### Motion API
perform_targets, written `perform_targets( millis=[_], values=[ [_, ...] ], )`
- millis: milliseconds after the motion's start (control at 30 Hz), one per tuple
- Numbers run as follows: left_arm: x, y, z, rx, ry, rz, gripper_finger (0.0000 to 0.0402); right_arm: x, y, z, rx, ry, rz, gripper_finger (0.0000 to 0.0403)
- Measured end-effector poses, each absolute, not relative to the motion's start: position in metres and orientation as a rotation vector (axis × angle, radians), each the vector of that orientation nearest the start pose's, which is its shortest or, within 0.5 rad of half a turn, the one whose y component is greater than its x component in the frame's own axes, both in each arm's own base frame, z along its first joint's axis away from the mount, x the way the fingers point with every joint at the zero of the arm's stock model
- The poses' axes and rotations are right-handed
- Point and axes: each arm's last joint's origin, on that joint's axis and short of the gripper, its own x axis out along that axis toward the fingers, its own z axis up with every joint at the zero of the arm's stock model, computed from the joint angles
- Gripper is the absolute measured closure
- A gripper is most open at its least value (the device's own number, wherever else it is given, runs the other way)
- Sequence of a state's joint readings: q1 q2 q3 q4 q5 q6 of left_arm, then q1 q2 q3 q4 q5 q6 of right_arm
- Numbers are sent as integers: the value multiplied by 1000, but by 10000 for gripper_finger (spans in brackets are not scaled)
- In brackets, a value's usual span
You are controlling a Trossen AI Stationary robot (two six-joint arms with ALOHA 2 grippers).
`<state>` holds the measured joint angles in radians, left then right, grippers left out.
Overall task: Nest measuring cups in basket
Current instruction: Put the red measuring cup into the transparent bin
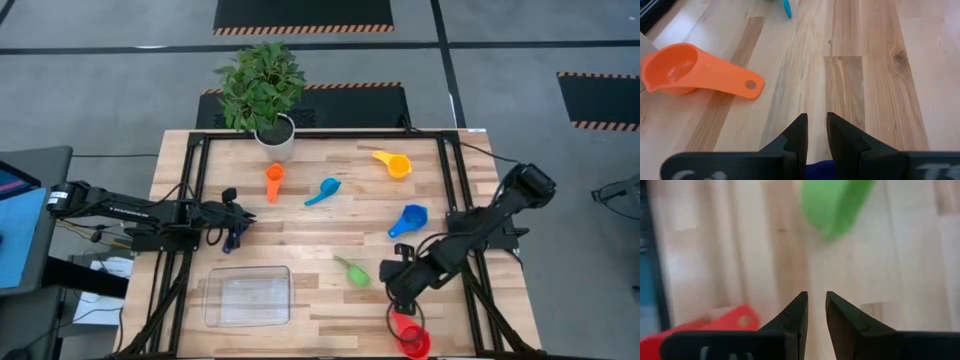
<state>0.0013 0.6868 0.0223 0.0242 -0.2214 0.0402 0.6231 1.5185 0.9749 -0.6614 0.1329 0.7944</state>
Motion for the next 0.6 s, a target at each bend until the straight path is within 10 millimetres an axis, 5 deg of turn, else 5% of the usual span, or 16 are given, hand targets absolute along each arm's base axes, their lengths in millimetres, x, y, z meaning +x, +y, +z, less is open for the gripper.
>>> perform_targets(
  millis=[333, 600],
  values=[
    [123, 6, 110, 97, 638, 200, 340, 243, 146, 191, 405, 1296, -131, 310],
    [134, 5, 128, -314, 375, 235, 340, 217, 157, 223, 565, 1253, -97, 310]
  ],
)
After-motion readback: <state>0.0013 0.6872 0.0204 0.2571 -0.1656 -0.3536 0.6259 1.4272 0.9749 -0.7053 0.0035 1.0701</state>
